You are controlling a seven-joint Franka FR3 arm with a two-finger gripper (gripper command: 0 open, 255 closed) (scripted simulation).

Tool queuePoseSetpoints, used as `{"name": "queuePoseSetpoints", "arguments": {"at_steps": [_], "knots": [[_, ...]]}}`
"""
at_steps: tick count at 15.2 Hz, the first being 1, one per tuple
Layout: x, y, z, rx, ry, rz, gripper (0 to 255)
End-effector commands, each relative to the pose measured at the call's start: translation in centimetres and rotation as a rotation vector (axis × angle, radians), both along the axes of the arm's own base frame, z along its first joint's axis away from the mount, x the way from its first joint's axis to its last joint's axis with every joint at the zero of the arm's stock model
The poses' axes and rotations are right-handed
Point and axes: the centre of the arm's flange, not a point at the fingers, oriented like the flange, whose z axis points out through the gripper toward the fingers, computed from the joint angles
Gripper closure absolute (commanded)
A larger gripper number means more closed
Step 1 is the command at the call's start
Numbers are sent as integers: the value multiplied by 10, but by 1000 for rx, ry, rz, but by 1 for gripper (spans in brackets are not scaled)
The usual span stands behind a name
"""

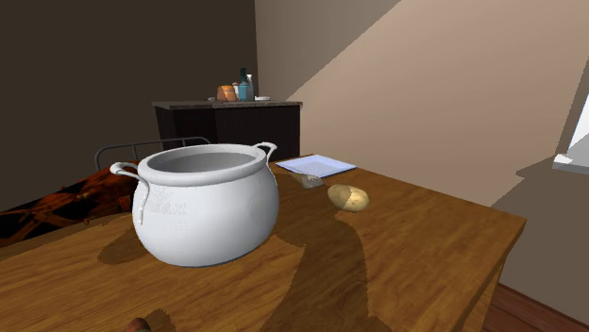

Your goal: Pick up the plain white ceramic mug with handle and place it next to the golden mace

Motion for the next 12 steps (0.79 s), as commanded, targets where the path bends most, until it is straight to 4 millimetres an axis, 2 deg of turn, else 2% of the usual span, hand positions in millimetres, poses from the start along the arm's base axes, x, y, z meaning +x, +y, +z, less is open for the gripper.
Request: {"name": "queuePoseSetpoints", "arguments": {"at_steps": [1, 12], "knots": [[0, 4, -9, 0, 0, -1, 255], [0, 4, -67, 0, 0, -1, 255]]}}
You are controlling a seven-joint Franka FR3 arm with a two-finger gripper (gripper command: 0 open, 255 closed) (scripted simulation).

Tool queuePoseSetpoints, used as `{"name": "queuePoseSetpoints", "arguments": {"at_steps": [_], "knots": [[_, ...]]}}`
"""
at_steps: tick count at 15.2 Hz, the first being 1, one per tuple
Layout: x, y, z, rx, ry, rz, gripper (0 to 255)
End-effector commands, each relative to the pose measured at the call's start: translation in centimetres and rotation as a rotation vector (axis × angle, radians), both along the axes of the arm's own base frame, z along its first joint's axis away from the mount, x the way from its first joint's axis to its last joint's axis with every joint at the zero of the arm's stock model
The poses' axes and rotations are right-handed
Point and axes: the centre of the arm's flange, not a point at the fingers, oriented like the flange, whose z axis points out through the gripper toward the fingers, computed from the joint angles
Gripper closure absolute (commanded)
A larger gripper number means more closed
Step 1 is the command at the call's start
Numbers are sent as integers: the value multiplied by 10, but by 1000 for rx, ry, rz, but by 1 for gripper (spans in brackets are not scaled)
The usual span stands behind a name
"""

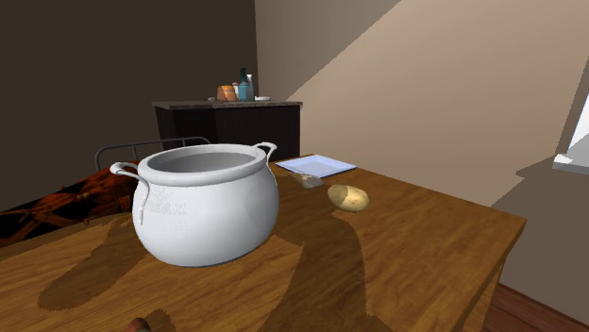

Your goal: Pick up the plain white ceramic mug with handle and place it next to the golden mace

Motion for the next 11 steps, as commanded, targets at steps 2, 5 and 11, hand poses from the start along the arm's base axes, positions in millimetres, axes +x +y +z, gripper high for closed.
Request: {"name": "queuePoseSetpoints", "arguments": {"at_steps": [2, 5, 11], "knots": [[0, 1, -16, 0, -1, 0, 255], [0, 1, -32, 0, -1, 0, 255], [0, 1, -64, 0, -1, 0, 255]]}}
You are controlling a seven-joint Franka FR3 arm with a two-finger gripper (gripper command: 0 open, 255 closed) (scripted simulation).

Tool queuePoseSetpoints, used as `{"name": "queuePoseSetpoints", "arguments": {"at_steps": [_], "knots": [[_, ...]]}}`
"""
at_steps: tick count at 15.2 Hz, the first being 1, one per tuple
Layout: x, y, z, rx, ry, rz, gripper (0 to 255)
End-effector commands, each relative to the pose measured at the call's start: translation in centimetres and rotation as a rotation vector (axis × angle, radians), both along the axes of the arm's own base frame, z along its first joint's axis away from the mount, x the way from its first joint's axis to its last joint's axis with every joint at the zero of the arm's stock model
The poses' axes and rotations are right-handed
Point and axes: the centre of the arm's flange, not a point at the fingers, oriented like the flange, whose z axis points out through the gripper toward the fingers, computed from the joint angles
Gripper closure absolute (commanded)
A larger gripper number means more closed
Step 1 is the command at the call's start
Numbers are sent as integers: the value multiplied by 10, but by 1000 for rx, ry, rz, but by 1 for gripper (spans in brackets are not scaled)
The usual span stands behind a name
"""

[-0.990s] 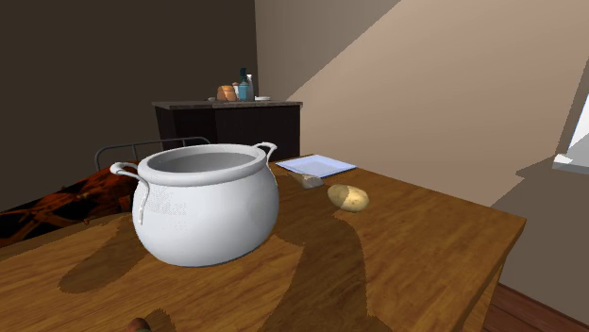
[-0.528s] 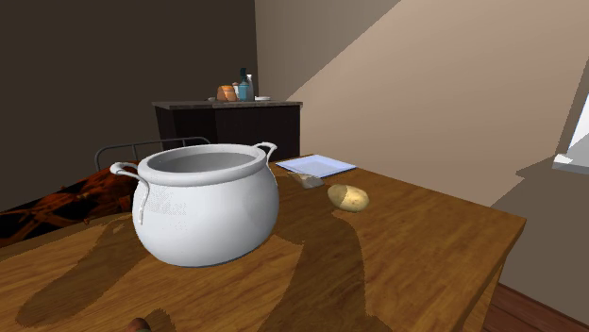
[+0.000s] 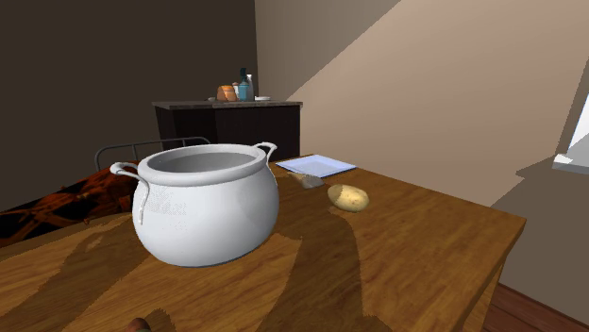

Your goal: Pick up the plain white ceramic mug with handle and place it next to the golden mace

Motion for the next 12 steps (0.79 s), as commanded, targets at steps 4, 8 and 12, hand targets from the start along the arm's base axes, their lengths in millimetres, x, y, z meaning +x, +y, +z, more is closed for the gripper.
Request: {"name": "queuePoseSetpoints", "arguments": {"at_steps": [4, 8, 12], "knots": [[0, 1, -27, 0, -1, 0, 255], [0, 1, -48, 0, -1, 0, 255], [0, 1, -52, 0, -1, 0, 255]]}}
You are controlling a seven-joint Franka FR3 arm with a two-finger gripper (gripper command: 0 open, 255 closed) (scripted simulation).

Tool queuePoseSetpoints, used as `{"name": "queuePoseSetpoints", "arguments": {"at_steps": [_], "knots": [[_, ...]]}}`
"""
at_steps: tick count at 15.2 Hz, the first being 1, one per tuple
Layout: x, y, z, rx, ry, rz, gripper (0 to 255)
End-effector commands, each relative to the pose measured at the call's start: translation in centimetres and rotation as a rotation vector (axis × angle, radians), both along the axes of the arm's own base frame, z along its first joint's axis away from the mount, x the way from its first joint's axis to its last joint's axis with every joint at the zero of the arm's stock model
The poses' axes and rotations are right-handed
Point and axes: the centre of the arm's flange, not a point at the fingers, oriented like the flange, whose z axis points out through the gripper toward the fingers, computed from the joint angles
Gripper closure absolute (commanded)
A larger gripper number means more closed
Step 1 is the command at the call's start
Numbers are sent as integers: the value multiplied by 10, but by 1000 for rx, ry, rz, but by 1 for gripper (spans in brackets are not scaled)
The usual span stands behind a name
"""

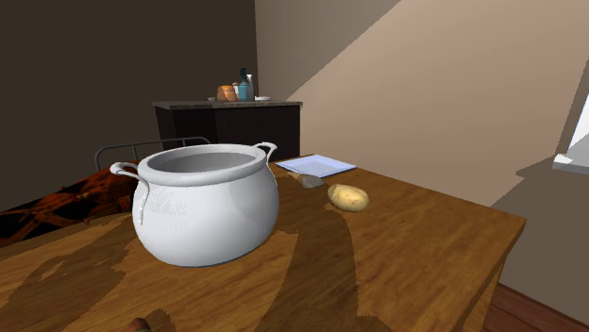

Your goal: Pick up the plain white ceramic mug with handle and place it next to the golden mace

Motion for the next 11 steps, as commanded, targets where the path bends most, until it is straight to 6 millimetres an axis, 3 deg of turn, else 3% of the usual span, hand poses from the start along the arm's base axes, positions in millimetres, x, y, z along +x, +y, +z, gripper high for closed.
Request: {"name": "queuePoseSetpoints", "arguments": {"at_steps": [1, 5, 6, 11], "knots": [[0, 0, 0, 0, -1, 0, 255], [0, 0, 0, 0, -1, 0, 255], [0, 0, 0, 0, -1, 0, 0], [0, 0, 0, 0, -1, 0, 0]]}}
